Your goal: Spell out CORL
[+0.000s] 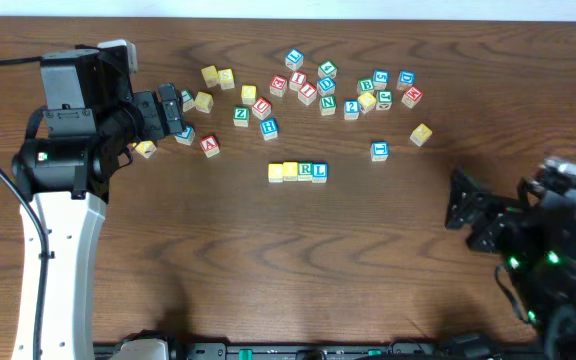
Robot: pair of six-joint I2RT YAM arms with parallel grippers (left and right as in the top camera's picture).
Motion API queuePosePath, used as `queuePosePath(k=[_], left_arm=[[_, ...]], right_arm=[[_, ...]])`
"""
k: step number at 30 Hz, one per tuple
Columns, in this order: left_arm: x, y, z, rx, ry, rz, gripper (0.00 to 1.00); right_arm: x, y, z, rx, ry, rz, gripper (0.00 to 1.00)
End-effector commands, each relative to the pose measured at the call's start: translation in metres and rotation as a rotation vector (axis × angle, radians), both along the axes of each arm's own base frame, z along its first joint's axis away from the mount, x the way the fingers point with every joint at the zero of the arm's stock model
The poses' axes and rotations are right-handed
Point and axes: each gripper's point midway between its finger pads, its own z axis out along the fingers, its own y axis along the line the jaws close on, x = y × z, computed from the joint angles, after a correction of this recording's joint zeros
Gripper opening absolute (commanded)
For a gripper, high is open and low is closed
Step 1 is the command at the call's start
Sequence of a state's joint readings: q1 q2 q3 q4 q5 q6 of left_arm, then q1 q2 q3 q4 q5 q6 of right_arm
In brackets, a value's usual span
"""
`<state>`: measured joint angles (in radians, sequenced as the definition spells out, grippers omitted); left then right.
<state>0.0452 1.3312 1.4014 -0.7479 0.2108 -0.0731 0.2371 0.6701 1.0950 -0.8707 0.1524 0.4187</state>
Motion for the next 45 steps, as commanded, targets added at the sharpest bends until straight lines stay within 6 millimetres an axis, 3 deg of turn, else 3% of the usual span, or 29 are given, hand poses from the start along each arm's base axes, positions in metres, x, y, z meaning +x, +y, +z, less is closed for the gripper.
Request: queuePosePath(k=[1, 6, 12, 16, 20, 24, 45], left_arm=[[0.001, 0.002, 0.003, 0.009, -0.009, 0.001, 0.98], [0.001, 0.002, 0.003, 0.009, -0.009, 0.001, 0.98], [0.001, 0.002, 0.003, 0.009, -0.009, 0.001, 0.98], [0.001, 0.002, 0.003, 0.009, -0.009, 0.001, 0.98], [0.001, 0.002, 0.003, 0.009, -0.009, 0.001, 0.98], [0.001, 0.002, 0.003, 0.009, -0.009, 0.001, 0.98], [0.001, 0.002, 0.003, 0.009, -0.009, 0.001, 0.98]], right_arm=[[0.024, -0.005, -0.041, -0.138, -0.039, 0.041, 0.99], [0.045, 0.003, -0.087, -0.207, -0.242, 0.152, 0.99], [0.032, -0.001, -0.133, -0.212, -0.425, 0.114, 0.99], [0.025, -0.005, -0.151, -0.215, -0.446, 0.094, 0.99], [0.016, -0.007, -0.189, -0.219, -0.306, 0.104, 0.99], [0.016, -0.008, -0.180, -0.236, -0.344, 0.095, 0.99], [0.016, -0.009, -0.182, -0.236, -0.337, 0.095, 0.99]])
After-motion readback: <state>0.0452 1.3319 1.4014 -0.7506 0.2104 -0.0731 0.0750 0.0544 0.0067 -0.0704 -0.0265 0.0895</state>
